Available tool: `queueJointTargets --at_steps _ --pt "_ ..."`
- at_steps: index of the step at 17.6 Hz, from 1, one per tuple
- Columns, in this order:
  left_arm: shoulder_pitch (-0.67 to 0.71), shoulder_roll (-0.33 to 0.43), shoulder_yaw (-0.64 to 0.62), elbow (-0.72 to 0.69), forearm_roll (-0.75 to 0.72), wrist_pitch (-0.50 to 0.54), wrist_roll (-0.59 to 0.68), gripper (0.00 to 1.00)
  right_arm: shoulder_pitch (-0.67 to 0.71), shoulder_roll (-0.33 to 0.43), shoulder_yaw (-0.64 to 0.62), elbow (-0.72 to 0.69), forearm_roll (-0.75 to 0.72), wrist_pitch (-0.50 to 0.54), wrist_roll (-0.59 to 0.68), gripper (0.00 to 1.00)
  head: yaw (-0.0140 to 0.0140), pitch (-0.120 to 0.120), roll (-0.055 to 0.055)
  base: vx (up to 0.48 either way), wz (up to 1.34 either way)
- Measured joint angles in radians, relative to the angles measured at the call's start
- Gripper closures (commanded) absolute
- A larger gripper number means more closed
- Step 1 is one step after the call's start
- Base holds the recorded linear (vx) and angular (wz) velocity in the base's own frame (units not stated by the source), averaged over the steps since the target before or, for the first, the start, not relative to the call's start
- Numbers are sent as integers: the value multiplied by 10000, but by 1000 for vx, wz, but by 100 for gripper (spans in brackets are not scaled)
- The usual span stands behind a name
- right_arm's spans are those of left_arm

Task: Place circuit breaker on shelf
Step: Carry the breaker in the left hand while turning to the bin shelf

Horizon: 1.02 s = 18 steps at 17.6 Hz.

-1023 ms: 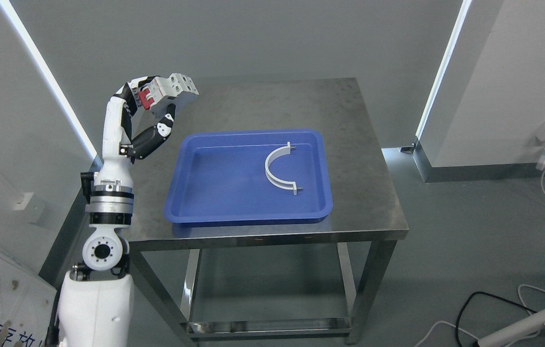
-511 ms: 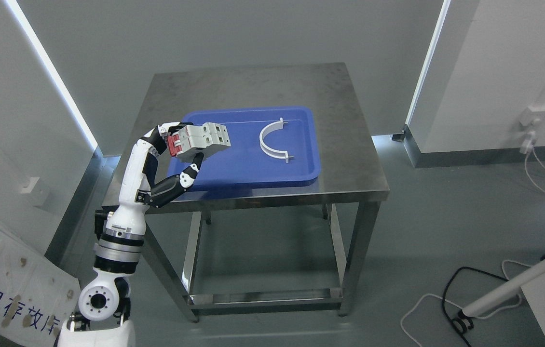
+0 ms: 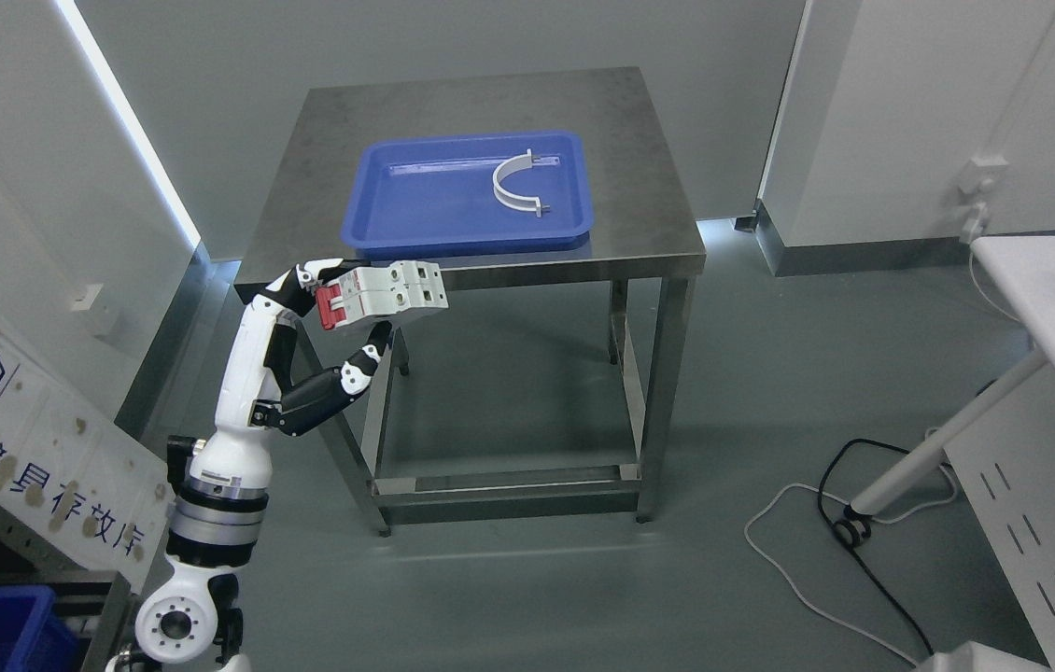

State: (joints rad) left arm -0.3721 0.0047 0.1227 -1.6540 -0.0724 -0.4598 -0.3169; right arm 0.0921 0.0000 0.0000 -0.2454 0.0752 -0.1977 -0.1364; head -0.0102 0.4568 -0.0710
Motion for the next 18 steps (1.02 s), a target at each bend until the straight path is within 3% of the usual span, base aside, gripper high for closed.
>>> queueJointTargets --at_steps 9,18 --pt "-319 -30 105 -333 16 -331 -235 94 -2 0 0 -1 0 1 0 0 0 0 0 -386 175" --pt "-1907 156 189 -462 18 758 -360 93 8 0 0 0 0 283 0 0 0 0 0 -405 270"
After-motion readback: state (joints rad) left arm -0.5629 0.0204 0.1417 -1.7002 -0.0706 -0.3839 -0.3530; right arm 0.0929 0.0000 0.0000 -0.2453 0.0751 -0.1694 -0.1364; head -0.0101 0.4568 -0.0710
